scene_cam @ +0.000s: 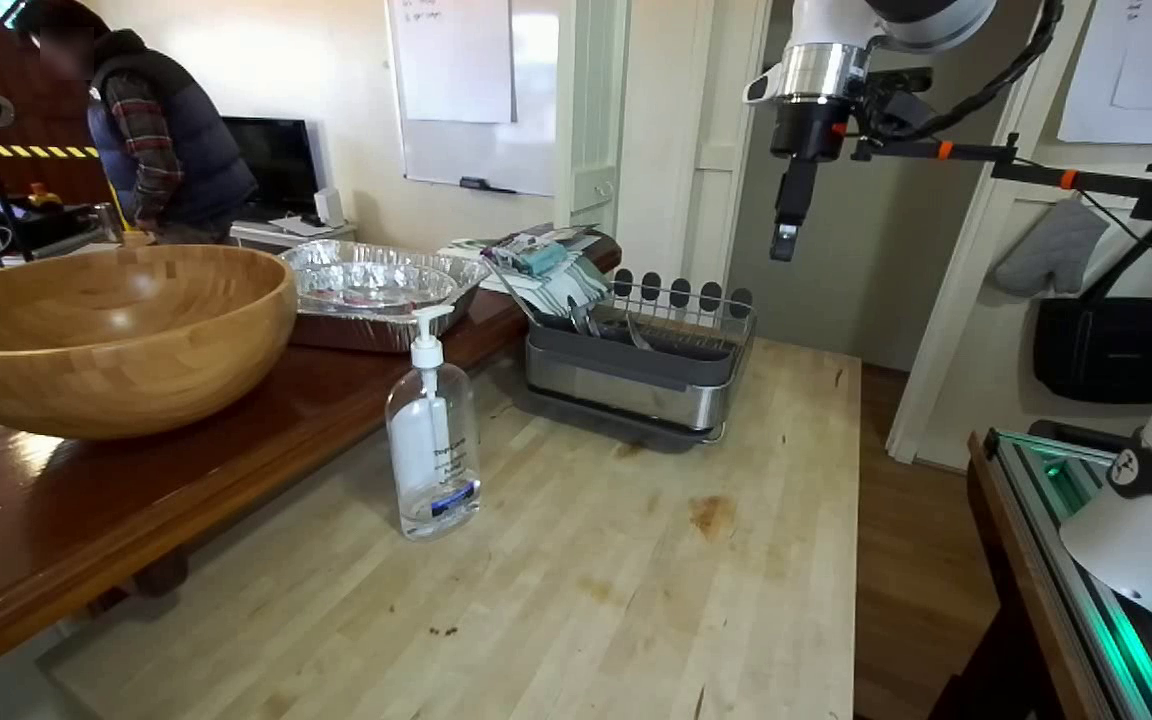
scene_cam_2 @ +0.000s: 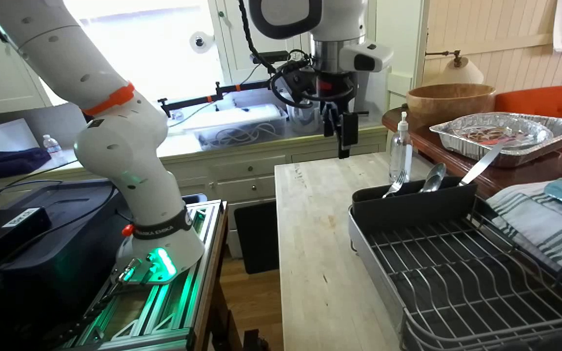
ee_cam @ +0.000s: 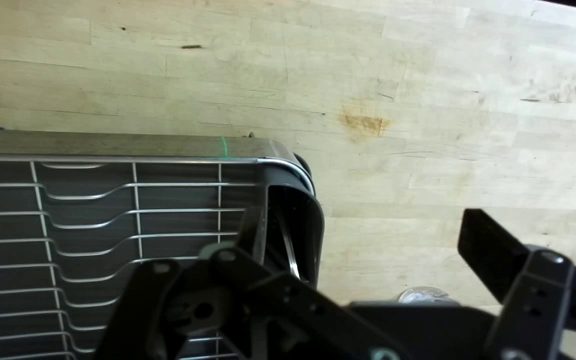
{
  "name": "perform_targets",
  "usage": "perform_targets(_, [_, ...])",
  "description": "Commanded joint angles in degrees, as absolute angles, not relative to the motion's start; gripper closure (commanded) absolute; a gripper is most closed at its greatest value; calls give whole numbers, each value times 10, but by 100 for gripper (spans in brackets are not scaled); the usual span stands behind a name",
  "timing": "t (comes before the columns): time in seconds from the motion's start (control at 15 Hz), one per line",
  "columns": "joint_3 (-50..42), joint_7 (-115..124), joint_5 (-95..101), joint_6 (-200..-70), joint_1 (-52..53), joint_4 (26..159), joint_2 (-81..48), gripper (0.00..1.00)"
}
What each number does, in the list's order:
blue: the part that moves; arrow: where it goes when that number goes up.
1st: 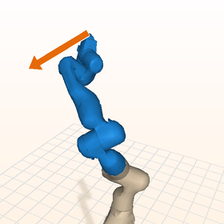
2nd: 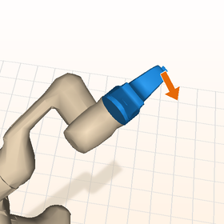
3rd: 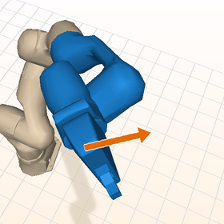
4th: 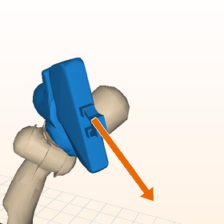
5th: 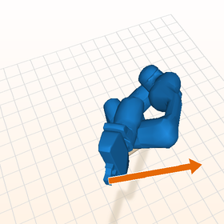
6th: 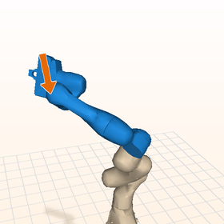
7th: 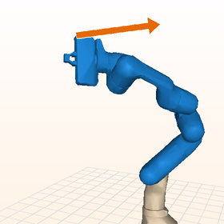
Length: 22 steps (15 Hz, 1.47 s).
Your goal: Take the knife off the drying rack and place it on the counter top
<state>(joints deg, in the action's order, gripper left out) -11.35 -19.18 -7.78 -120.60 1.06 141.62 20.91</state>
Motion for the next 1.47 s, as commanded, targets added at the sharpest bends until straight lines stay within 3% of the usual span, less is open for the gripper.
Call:
perform_targets(0.0, [-104,-195,-82,-1204,0,1415,208,0])
perform_targets(0.27, [-107,-197,-83,-1228,-6,1406,194,0])
perform_targets(0.87, [-120,-220,-120,-1459,-2,1379,130,0])
perform_targets(1.4, [-123,-374,-265,-1574,48,1302,7,0])
